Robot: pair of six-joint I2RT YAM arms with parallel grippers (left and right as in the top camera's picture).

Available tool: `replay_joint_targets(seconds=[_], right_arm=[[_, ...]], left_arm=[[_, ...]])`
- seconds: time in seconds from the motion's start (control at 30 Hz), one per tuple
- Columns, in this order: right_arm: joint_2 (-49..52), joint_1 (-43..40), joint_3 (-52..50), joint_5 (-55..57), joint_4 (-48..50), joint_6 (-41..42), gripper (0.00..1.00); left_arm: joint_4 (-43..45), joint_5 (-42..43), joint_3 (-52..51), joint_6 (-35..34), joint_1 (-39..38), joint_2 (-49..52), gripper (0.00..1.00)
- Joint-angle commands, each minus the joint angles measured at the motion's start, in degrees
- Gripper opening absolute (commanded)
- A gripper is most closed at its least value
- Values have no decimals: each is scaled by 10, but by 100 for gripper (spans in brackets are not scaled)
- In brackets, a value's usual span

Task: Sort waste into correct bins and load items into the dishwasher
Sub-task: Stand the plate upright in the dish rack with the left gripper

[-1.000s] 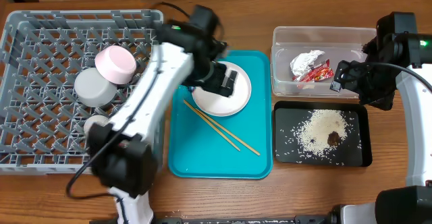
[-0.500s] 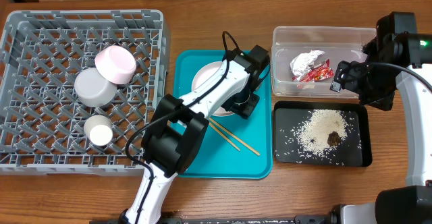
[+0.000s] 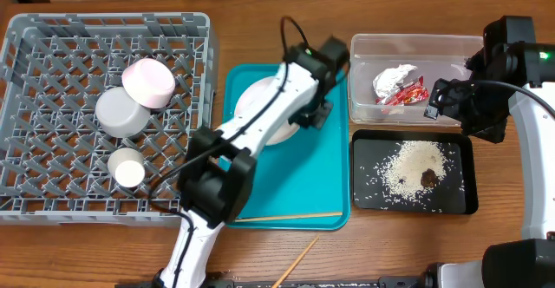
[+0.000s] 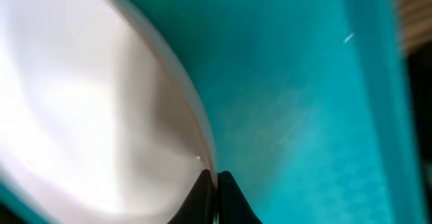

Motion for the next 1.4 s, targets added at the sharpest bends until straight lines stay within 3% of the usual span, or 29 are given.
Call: replay_joint_targets(seconds=[0.0, 0.07, 0.27, 0.33, 0.47, 0.67, 0.9, 1.0, 1.13, 1.2, 1.23, 1.27, 1.37], right_arm=[[-3, -1, 7, 3, 1, 2, 91], [-3, -1, 7, 3, 1, 2, 91], [-3, -1, 7, 3, 3, 2, 91], [-3, -1, 7, 3, 3, 2, 91], [-3, -1, 7, 3, 3, 2, 91], [-3, -1, 7, 3, 3, 2, 91], [-3, -1, 7, 3, 4, 2, 91], [-3, -1, 7, 3, 4, 2, 91], [-3, -1, 7, 3, 4, 2, 91], [-3, -1, 7, 3, 4, 2, 91], [-3, -1, 7, 3, 4, 2, 91], [-3, -1, 7, 3, 4, 2, 91], [-3, -1, 7, 3, 3, 2, 91]], left_arm=[[-16, 54, 60, 0, 62, -97, 4], [-23, 76, 64, 5, 87, -121, 4], [-52, 242, 64, 25, 268, -208, 4], [-49, 395, 64, 123, 356, -203, 4], [-49, 603, 63, 266, 466, -185, 4], [-44, 800, 63, 348, 534, -125, 4], [-42, 876, 63, 348, 537, -18, 4], [-45, 860, 63, 348, 537, 12, 4], [-56, 771, 63, 346, 537, 19, 4], [-73, 730, 63, 343, 537, 19, 49], [-80, 722, 63, 340, 537, 19, 79], [-91, 714, 63, 332, 537, 18, 100], [-123, 688, 73, 334, 537, 9, 100]])
